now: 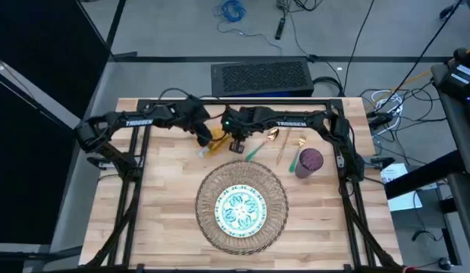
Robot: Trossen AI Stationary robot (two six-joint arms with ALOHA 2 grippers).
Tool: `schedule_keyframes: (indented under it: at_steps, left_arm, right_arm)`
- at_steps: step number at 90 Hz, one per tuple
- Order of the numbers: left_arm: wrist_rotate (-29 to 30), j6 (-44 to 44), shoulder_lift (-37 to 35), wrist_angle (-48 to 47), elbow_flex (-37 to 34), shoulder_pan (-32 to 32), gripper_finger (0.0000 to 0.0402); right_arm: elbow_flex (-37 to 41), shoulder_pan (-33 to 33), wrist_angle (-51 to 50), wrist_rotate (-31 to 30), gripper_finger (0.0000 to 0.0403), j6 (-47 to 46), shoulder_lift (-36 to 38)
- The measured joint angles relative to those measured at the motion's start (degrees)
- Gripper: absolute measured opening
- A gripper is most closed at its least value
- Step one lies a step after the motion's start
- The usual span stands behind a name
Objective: Set table place
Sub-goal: Fold the yellow table napkin
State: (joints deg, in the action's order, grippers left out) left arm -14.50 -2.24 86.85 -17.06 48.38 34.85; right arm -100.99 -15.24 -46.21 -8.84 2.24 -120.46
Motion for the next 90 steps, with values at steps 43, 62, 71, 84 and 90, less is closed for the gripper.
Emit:
schedule_keyframes:
  at_steps: [43, 62, 71, 84, 90]
  left_arm:
    - [-0.2, 12.0, 0.0, -4.9, 0.0, -5.4, 0.0017]
    - [0.2, 16.1, -0.7, -5.5, 0.0, -6.3, 0.0082]
    - [5.5, 16.4, -0.7, -5.4, 0.0, -6.7, 0.0115]
    - [10.8, 18.9, -0.6, -5.1, 0.0, -7.9, 0.0146]
    - [11.0, 19.1, -0.6, -4.2, 0.0, -8.4, 0.0154]
  right_arm:
    - [0.0, -1.3, -0.5, 0.1, 0.0, 0.0, 0.0]
    - [0.0, -1.7, -0.6, 0.1, 0.0, 0.4, 0.0]
    - [0.0, -1.7, -0.5, 0.2, 0.0, 0.6, 0.0]
    - [0.0, -1.7, -0.5, 1.7, 0.0, 1.0, 0.0]
    - [0.0, -1.7, -0.6, 1.7, 0.0, 1.2, 0.0]
